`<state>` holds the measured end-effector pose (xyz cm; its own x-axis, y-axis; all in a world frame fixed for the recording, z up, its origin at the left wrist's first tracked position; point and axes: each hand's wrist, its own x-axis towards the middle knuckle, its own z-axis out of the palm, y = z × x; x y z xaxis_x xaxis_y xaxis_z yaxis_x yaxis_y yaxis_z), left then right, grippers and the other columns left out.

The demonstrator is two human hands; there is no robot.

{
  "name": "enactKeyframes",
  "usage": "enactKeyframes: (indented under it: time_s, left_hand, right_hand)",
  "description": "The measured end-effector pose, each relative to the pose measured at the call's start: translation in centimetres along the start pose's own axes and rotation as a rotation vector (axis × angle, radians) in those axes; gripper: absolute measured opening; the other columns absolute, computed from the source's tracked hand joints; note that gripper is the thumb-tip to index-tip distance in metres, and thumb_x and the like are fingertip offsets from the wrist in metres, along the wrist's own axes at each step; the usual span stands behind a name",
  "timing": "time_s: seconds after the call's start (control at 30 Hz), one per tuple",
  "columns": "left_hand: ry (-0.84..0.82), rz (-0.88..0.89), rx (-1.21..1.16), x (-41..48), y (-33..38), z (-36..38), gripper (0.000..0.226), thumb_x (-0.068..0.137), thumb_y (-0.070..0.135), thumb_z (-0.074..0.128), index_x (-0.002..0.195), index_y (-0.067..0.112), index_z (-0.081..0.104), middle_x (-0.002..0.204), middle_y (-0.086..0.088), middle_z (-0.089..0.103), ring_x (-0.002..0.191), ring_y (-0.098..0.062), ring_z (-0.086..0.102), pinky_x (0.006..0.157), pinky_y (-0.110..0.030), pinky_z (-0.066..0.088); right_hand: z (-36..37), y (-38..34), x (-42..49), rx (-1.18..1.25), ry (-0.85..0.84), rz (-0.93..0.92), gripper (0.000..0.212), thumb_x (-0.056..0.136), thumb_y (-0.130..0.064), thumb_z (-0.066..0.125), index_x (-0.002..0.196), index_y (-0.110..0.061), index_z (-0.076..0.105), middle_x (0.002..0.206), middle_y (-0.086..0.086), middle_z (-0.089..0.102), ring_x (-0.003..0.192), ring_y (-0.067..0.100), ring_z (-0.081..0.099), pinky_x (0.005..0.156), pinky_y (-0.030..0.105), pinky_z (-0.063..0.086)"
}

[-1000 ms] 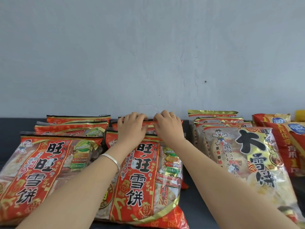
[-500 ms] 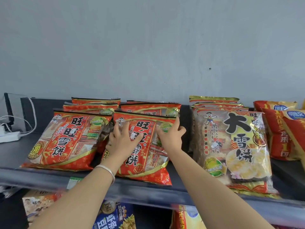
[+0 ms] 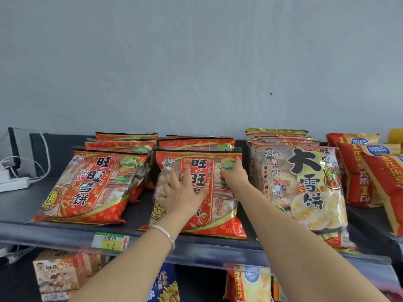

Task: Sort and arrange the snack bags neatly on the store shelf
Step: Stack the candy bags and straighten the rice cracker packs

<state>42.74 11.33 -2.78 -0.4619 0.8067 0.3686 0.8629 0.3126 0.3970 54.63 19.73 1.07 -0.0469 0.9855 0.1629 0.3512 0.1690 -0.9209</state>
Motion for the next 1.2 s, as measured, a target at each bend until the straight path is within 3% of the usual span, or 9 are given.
enactKeyframes:
  time_s: [0.1, 0.27, 0.43, 0.57, 0.67, 0.8, 0.9, 1.03, 1.2]
  left_hand:
    - [0.013, -0.002, 0.020, -0.3, 0.0, 0.4, 0.084, 0.084, 0.074, 0.034, 0.148, 0.038, -0.005, 0.159, -0.004, -0.008, 0.144, -0.037, 0.002, 0.109, -0.061, 0.019]
    - [0.036, 0.020, 0.017, 0.5, -0.9, 0.4, 0.080, 0.082, 0.077, 0.027, 0.147, 0.041, -0.004, 0.159, -0.003, -0.009, 0.145, -0.032, -0.004, 0.109, -0.061, 0.015]
    - [0.057, 0.140, -0.004, 2.1, -3.4, 0.5, 0.064, 0.091, 0.065, 0.014, 0.148, 0.042, -0.005, 0.159, -0.001, -0.011, 0.146, -0.027, -0.010, 0.114, -0.058, 0.006]
    - [0.132, 0.246, 0.125, 2.9, -4.5, 1.5, 0.079, 0.071, 0.074, -0.024, 0.143, 0.043, -0.022, 0.155, -0.003, -0.025, 0.142, -0.023, -0.026, 0.113, -0.053, -0.012]
    - [0.188, 0.334, 0.129, 5.8, -4.5, 0.1, 0.073, 0.077, 0.070, -0.020, 0.144, 0.043, -0.019, 0.155, 0.001, -0.025, 0.140, -0.020, -0.029, 0.110, -0.051, -0.018]
    - [0.258, 0.350, 0.051, 12.2, -4.1, -2.8, 0.057, 0.095, 0.057, 0.014, 0.146, 0.036, 0.025, 0.159, -0.002, 0.007, 0.147, -0.023, -0.006, 0.116, -0.050, -0.006]
    - [0.317, 0.415, 0.055, 16.6, -3.7, -3.5, 0.045, 0.098, 0.047, 0.031, 0.136, 0.027, 0.046, 0.148, -0.004, 0.034, 0.141, -0.023, 0.022, 0.117, -0.046, 0.015]
    - [0.306, 0.528, -0.039, 21.6, -2.6, -4.1, 0.033, 0.099, 0.032, 0.037, 0.123, 0.023, 0.058, 0.130, 0.002, 0.056, 0.123, -0.019, 0.047, 0.104, -0.039, 0.036]
    - [0.107, 0.574, -0.004, 25.8, -0.5, -4.6, 0.031, 0.099, 0.030, 0.040, 0.125, 0.030, 0.056, 0.132, 0.004, 0.056, 0.121, -0.021, 0.051, 0.098, -0.038, 0.040]
  right_hand:
    - [-0.1, 0.2, 0.0, -0.094, -0.059, 0.037, 0.078, 0.096, -0.029, 0.053, 0.153, -0.031, 0.000, 0.155, 0.016, 0.019, 0.134, 0.039, 0.037, 0.104, 0.055, 0.041]
    - [-0.1, 0.1, -1.0, -0.299, 0.001, -0.071, 0.069, 0.096, -0.040, 0.048, 0.153, -0.027, 0.012, 0.159, 0.011, -0.001, 0.143, 0.040, 0.012, 0.113, 0.054, 0.024]
    - [0.0, -1.1, -1.1, -0.627, 0.124, -0.354, 0.059, 0.097, -0.044, 0.046, 0.150, -0.030, 0.023, 0.161, 0.010, 0.005, 0.148, 0.035, 0.003, 0.115, 0.055, 0.017]
    - [1.0, -1.9, 0.3, -0.704, 0.115, -0.451, 0.055, 0.097, -0.048, 0.042, 0.148, -0.030, 0.027, 0.161, 0.007, 0.010, 0.149, 0.031, 0.002, 0.117, 0.053, 0.010]
    - [1.8, -3.2, 2.2, -0.703, 0.185, -0.536, 0.049, 0.098, -0.044, 0.043, 0.144, -0.027, 0.037, 0.159, 0.007, 0.018, 0.148, 0.029, 0.009, 0.117, 0.050, 0.015]
    - [3.0, -6.2, 5.1, -0.713, 0.230, -0.611, 0.041, 0.100, -0.033, 0.042, 0.140, -0.022, 0.045, 0.151, 0.006, 0.036, 0.141, 0.026, 0.028, 0.115, 0.045, 0.027]
    - [3.3, -8.2, 7.3, -0.762, 0.210, -0.600, 0.038, 0.102, -0.025, 0.037, 0.138, -0.020, 0.048, 0.143, 0.006, 0.047, 0.133, 0.026, 0.039, 0.108, 0.043, 0.034]
    - [3.5, -10.1, 10.9, -0.848, 0.170, -0.490, 0.038, 0.100, -0.011, 0.037, 0.130, -0.022, 0.056, 0.131, 0.005, 0.058, 0.119, 0.027, 0.052, 0.094, 0.041, 0.046]
    - [3.0, -11.4, 14.6, -0.800, 0.019, -0.334, 0.030, 0.090, -0.011, 0.053, 0.116, -0.021, 0.066, 0.122, 0.002, 0.064, 0.109, 0.022, 0.059, 0.094, 0.038, 0.050]
